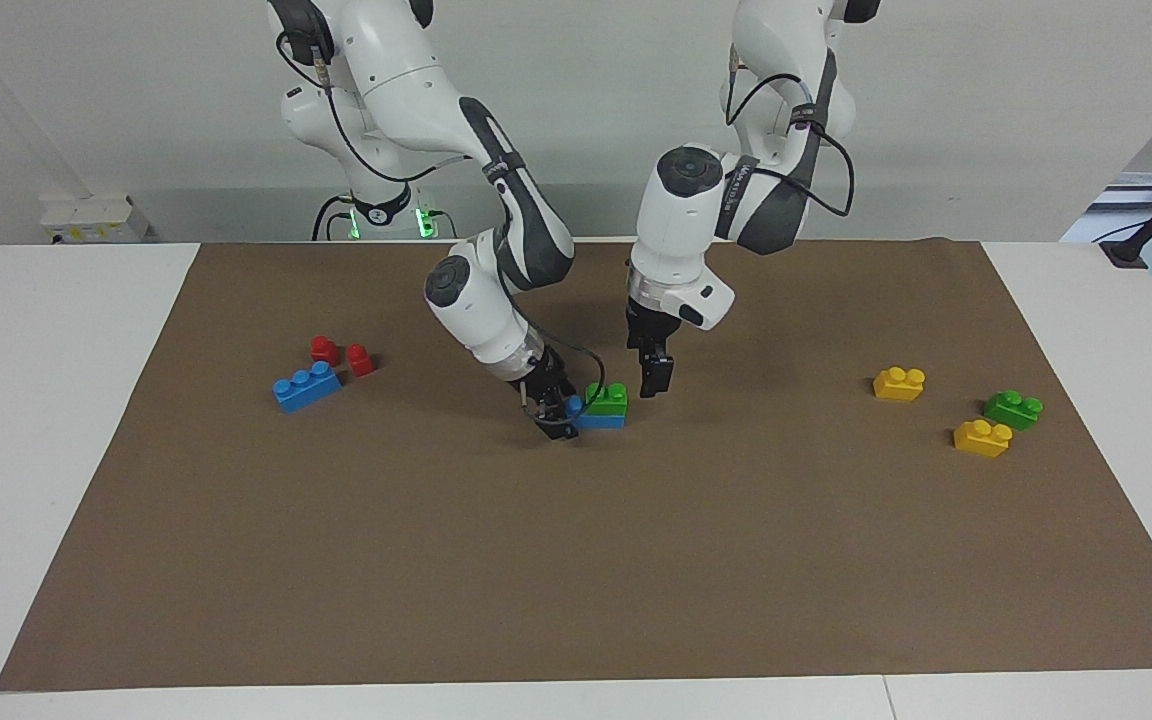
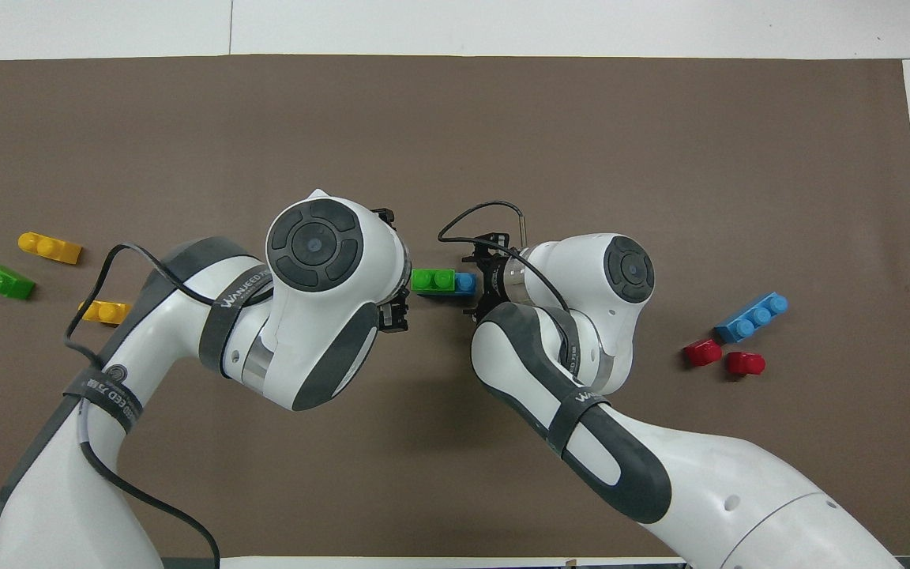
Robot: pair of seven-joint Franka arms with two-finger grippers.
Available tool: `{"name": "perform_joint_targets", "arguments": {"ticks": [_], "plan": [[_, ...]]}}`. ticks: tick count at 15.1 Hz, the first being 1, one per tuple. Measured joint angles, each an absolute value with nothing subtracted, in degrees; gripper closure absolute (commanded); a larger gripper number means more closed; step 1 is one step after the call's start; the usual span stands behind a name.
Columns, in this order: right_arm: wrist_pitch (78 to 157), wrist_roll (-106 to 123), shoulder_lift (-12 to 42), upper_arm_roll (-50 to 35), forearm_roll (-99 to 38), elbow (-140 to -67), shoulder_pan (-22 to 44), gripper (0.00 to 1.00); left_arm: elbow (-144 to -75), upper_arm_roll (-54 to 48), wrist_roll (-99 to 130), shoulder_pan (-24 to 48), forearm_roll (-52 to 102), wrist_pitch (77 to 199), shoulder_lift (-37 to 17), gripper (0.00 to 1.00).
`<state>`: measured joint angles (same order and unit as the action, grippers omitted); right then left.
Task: Remove green block with left arm and hold with right
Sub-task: 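Grasp the green brick with the left gripper while the right gripper grasps blue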
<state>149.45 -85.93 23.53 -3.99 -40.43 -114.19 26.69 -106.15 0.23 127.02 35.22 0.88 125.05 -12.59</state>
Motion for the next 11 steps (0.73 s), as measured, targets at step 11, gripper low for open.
{"name": "perform_joint_targets", "arguments": {"ticks": [11], "plan": [[149.5, -86.0, 23.5, -3.9, -40.5, -114.1, 26.7, 1.0, -106.0, 0.3, 132.6, 38.8, -0.9, 129.0, -17.6, 0.0]]}}
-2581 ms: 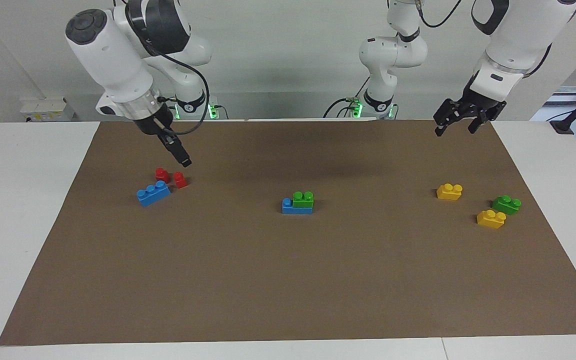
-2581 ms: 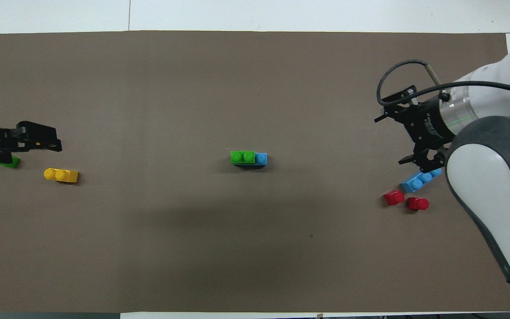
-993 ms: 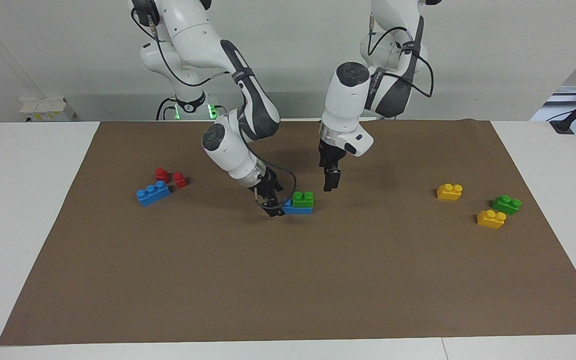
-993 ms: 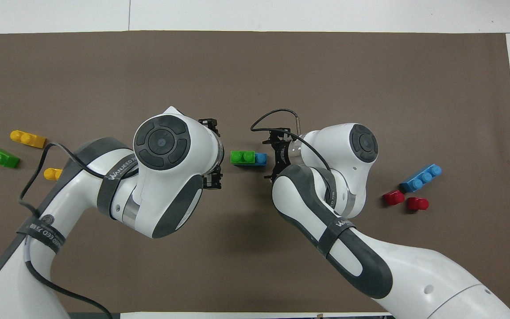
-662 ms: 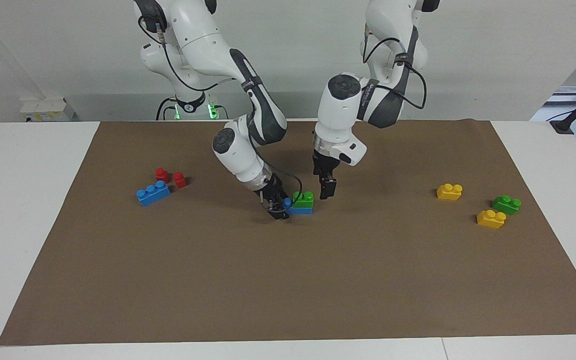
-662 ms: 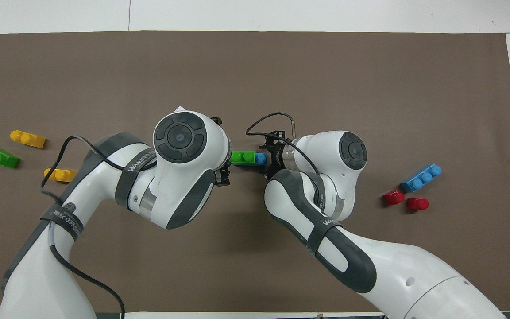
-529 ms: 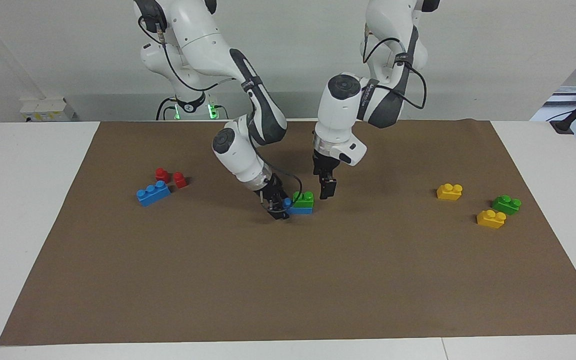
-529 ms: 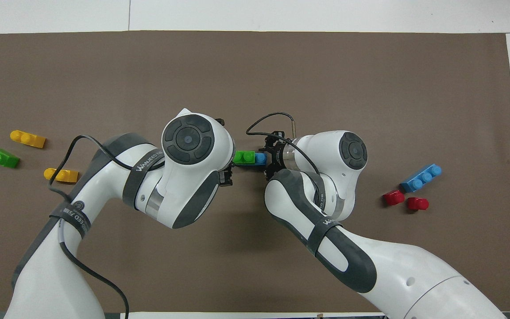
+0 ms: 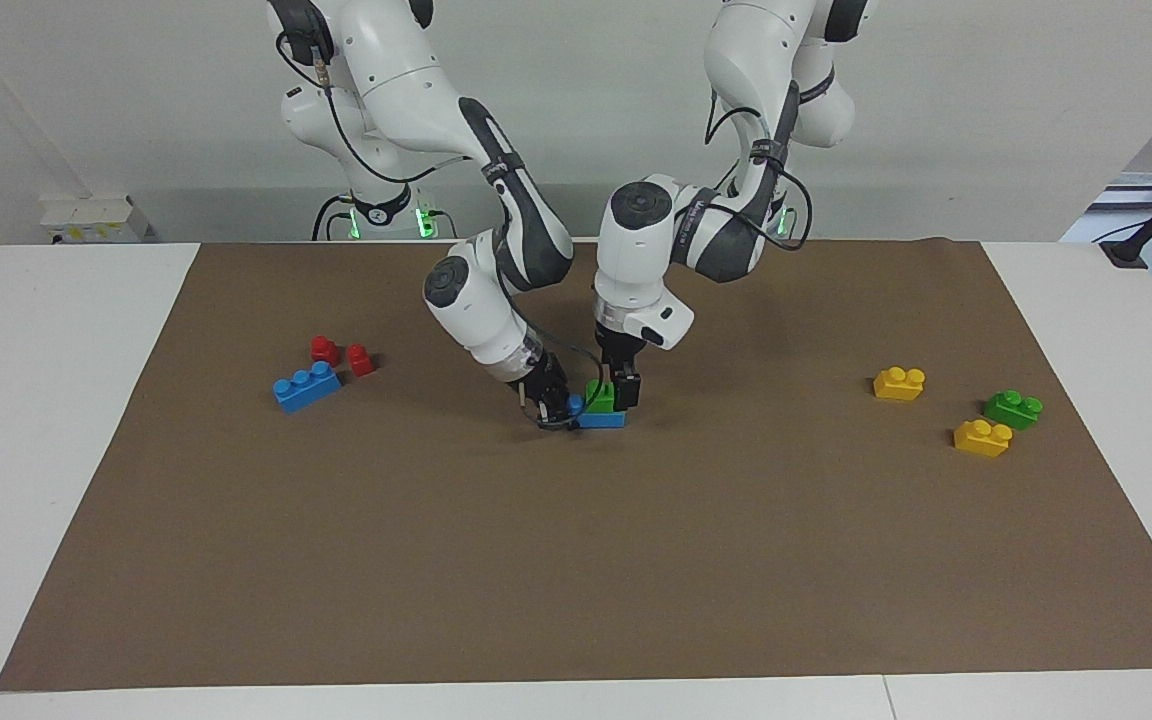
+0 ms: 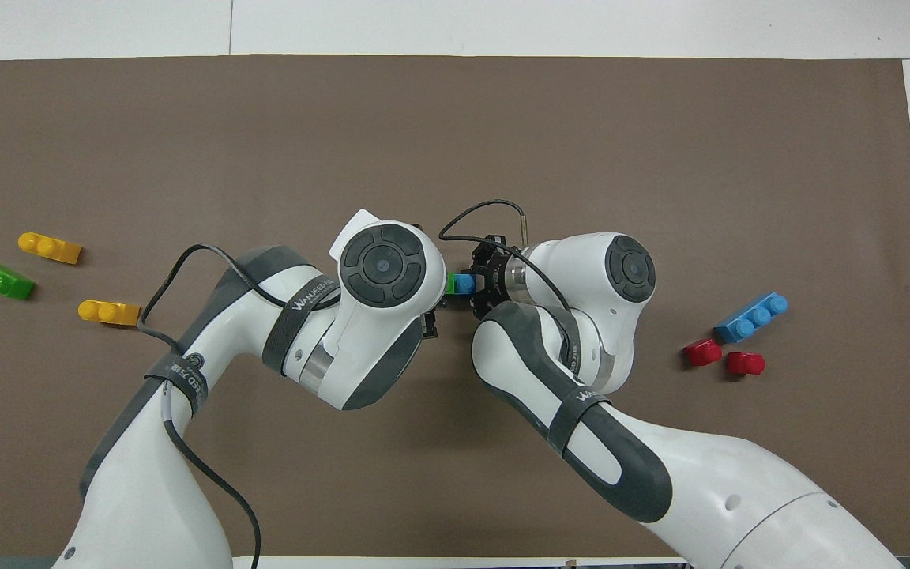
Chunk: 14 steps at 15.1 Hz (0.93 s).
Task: Remove green block with left arm and hold with right
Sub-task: 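Grasp the green brick with the left gripper while the right gripper grasps blue, then pull the left gripper away from the right gripper to separate the bricks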
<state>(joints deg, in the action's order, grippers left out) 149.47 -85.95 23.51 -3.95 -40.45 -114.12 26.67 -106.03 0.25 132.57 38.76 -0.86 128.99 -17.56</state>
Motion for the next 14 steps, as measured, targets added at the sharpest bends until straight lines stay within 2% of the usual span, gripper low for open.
{"name": "perform_joint_targets", "arguments": {"ticks": [3, 4, 6, 14], "plan": [[149.5, -86.0, 23.5, -3.9, -40.5, -114.1, 26.7, 1.0, -106.2, 0.2, 133.9, 38.9, -2.6, 130.4, -18.2, 0.0], [149.5, -86.0, 23.5, -3.9, -40.5, -114.1, 26.7, 1.0, -106.3, 0.2, 134.3, 39.1, -3.2, 131.1, -18.7, 0.09], [149.5, -86.0, 23.5, -3.9, -40.5, -114.1, 26.7, 1.0, -106.3, 0.2, 134.8, 39.5, -3.6, 131.9, -19.5, 1.0], [149.9, -86.0, 23.6, -3.8, -40.5, -113.8, 26.6, 1.0, -105.8, 0.3, 134.6, 40.0, -6.9, 131.9, -19.5, 1.0]]}}
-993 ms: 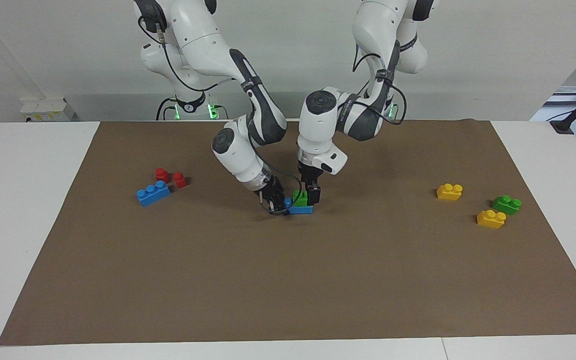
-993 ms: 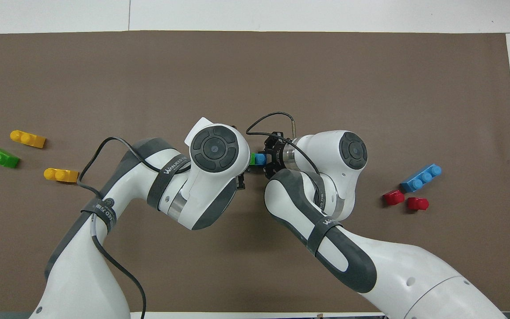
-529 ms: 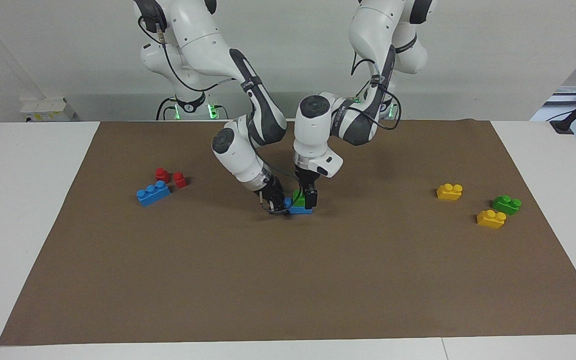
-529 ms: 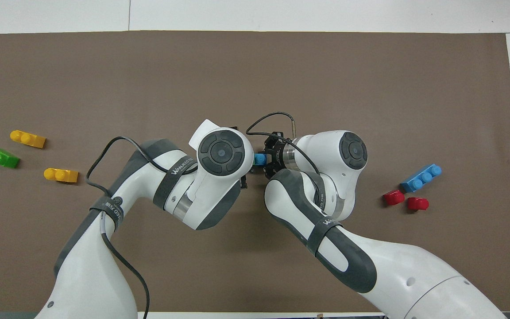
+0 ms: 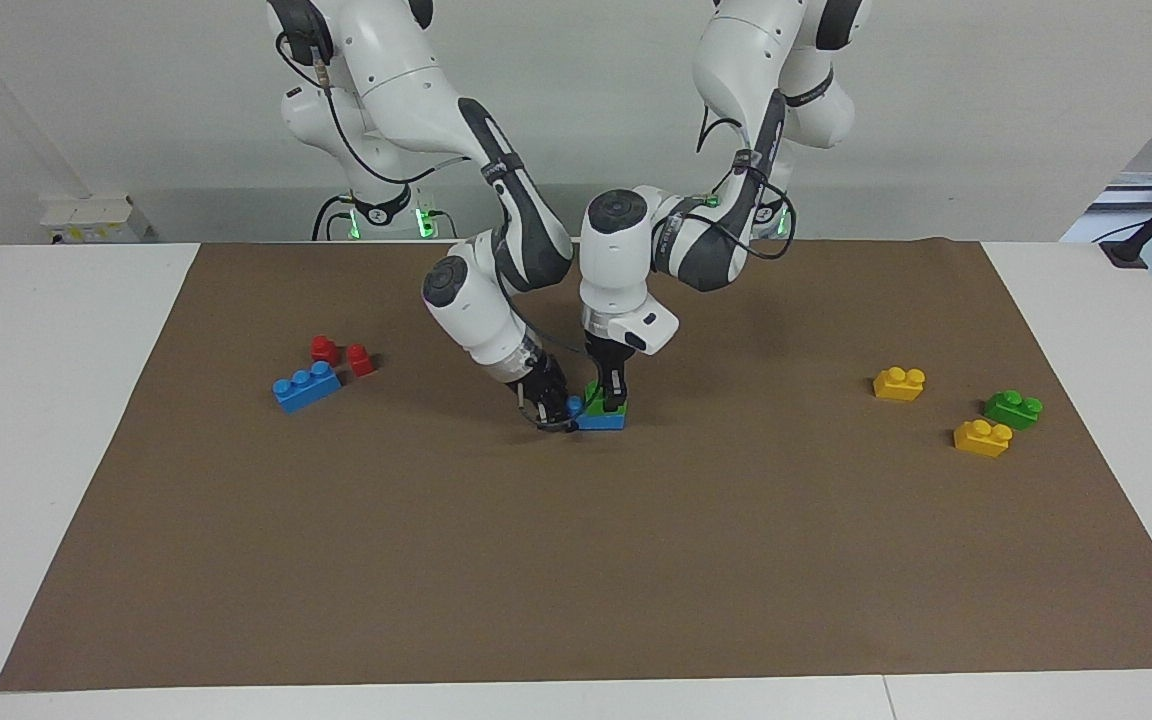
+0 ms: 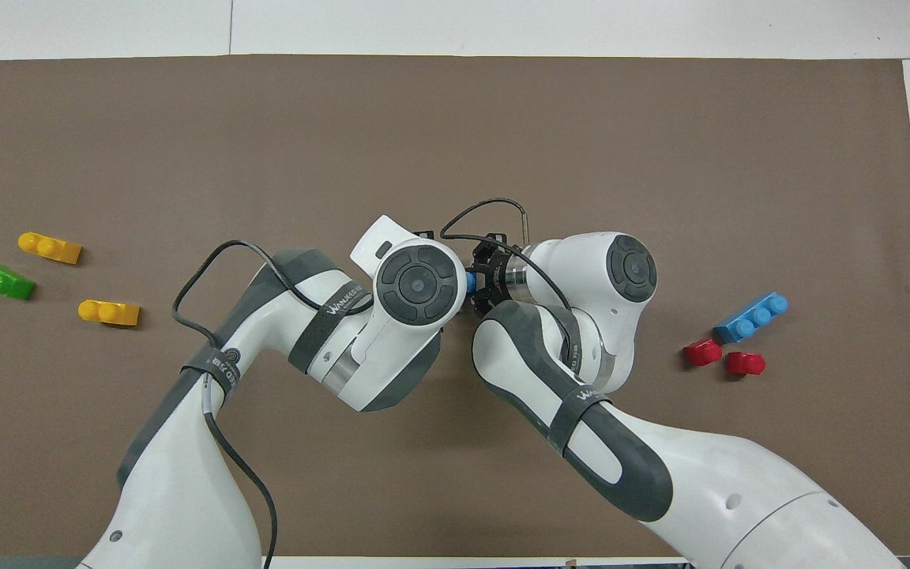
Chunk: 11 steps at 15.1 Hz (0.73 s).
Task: Remove green block with left arm and hold with right
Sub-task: 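Pull the left gripper away from the right gripper to separate the bricks, then carry the green brick with the left gripper while the right gripper carries blue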
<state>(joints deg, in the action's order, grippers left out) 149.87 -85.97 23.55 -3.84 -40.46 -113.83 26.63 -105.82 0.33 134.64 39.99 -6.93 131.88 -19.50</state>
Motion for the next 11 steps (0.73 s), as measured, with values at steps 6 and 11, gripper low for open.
{"name": "perform_joint_targets", "arguments": {"ticks": [6, 11], "plan": [[149.4, -86.0, 23.5, -3.5, -40.5, -113.2, 26.3, 1.0, -104.7, 1.1, 131.2, 38.4, -6.9, 124.5, -12.4, 1.0], [135.0, -78.0, 20.3, -2.6, -29.1, -109.3, 15.9, 1.0, -104.7, 1.4, 117.1, 32.6, -4.3, 116.7, -6.0, 1.0]]}}
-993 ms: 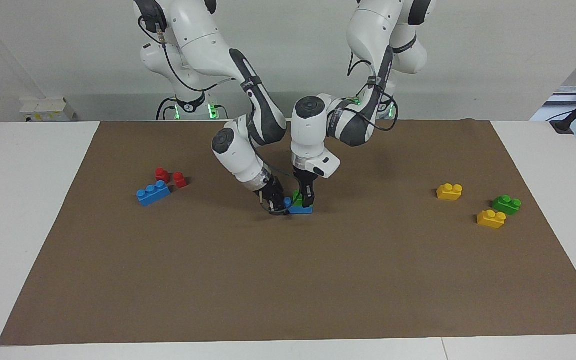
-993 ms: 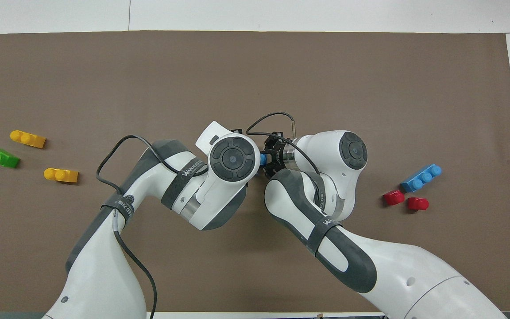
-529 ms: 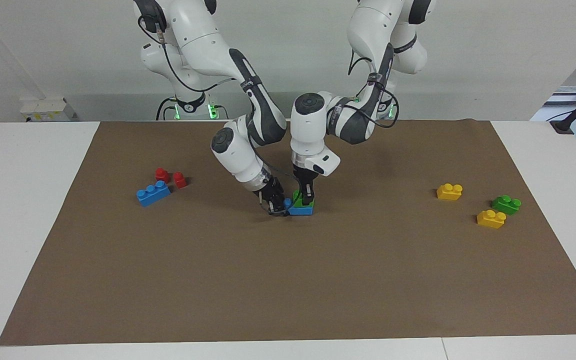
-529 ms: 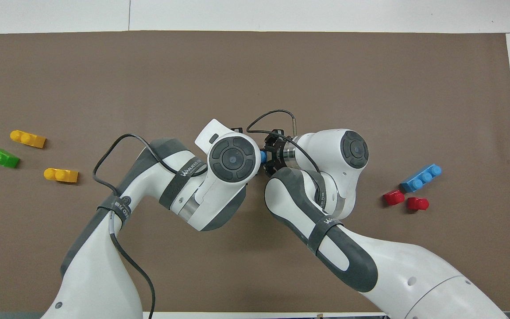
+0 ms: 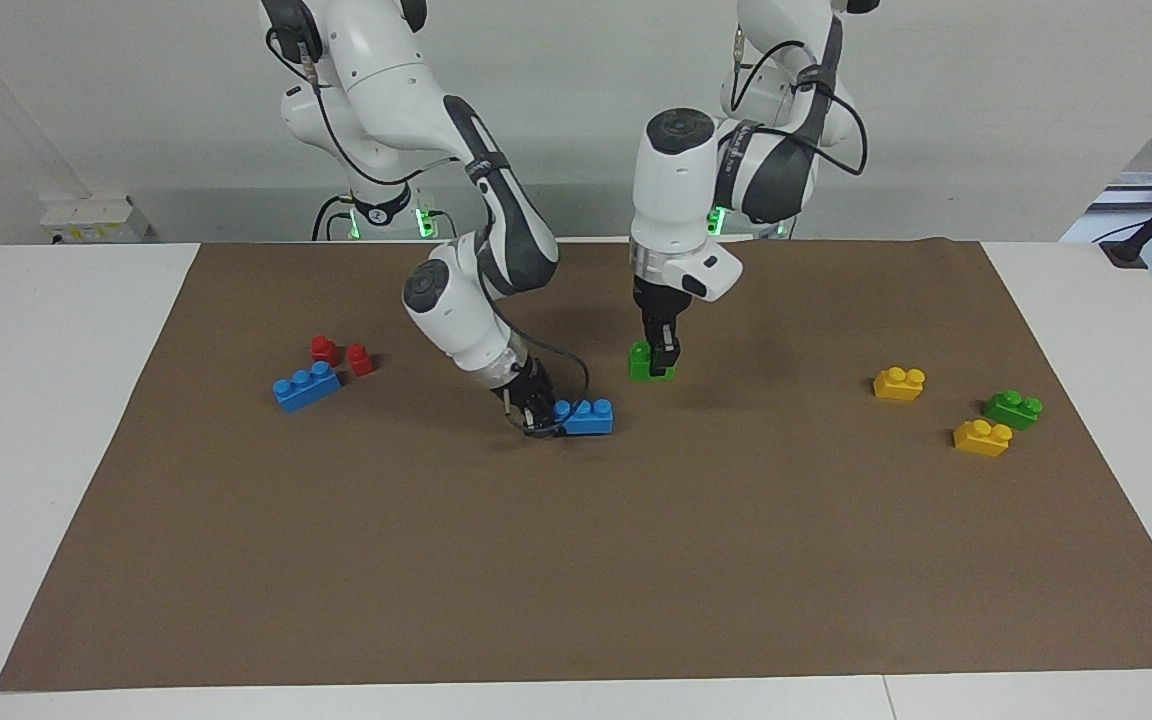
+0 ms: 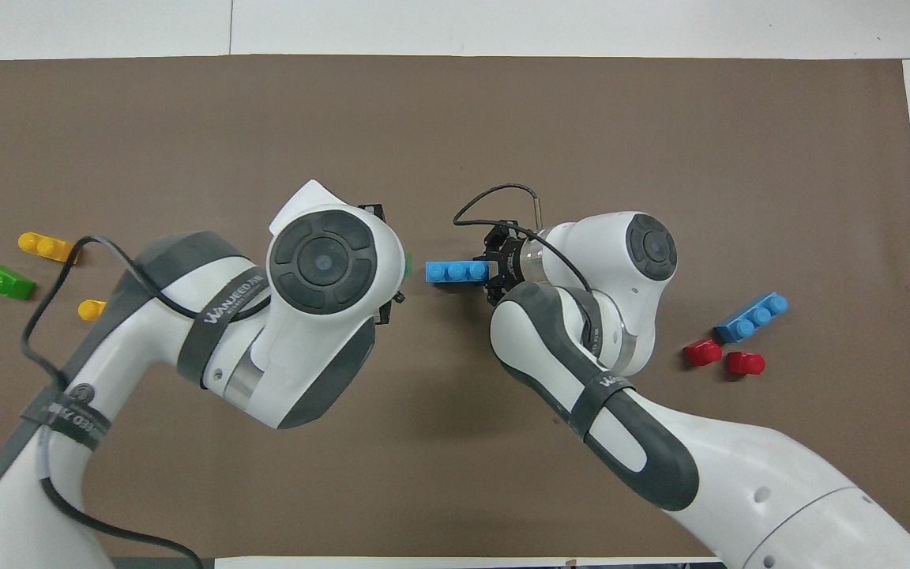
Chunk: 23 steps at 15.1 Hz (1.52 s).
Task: Remove green block with left arm and hold with right
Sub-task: 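Carry the green brick with the left gripper while the right gripper carries blue, then lower the blue brick onto the table and open the right gripper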
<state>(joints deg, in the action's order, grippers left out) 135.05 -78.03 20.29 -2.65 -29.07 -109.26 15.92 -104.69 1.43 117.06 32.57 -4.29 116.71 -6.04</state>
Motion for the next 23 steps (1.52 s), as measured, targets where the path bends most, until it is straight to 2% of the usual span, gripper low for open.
{"name": "perform_joint_targets", "arguments": {"ticks": [2, 4, 8, 13, 18, 19, 20, 21, 22, 23], "plan": [[126.5, -70.1, 17.9, -2.5, -26.7, -107.4, 8.4, 1.0, -104.7, 1.6, 109.5, 29.1, -3.7, 115.6, -5.4, 1.0], [121.6, -63.3, 16.6, -2.3, -26.5, -106.7, 1.5, 1.0, -105.0, 1.6, 102.5, 25.5, -3.3, 115.4, -5.4, 1.0], [120.3, -53.4, 17.5, -2.3, -26.2, -108.3, -9.7, 1.0, -105.6, 1.8, 85.6, 16.8, -0.4, 115.6, -5.5, 1.0], [120.6, -51.2, 21.1, -2.5, -26.2, -109.8, -12.9, 1.0, -108.7, 1.9, 69.9, 8.2, 1.1, 120.4, -6.4, 1.0], [122.6, -51.2, 22.3, -3.1, -28.3, -110.7, -12.5, 1.0, -109.6, 1.9, 65.2, 4.8, 1.1, 128.2, -12.3, 1.0], [122.7, -51.2, 22.3, -3.1, -28.5, -110.8, -12.4, 0.76, -109.6, 1.9, 64.2, 4.1, 1.1, 129.4, -13.3, 1.0], [122.7, -51.2, 22.3, -3.1, -28.5, -110.9, -12.3, 0.28, -109.6, 1.9, 63.8, 3.5, 1.1, 130.9, -14.4, 1.0], [122.7, -51.2, 22.3, -3.2, -28.5, -110.9, -12.2, 0.12, -109.6, 1.9, 63.4, 3.2, 1.1, 132.4, -15.6, 1.0], [122.7, -51.1, 22.3, -3.2, -28.5, -110.9, -12.0, 0.03, -109.6, 1.9, 63.2, 2.9, 1.1, 134.0, -16.8, 1.0], [122.8, -51.0, 22.2, -3.2, -28.5, -110.8, -11.7, 0.02, -109.6, 1.9, 62.7, 2.5, 1.1, 135.6, -18.1, 1.0]]}}
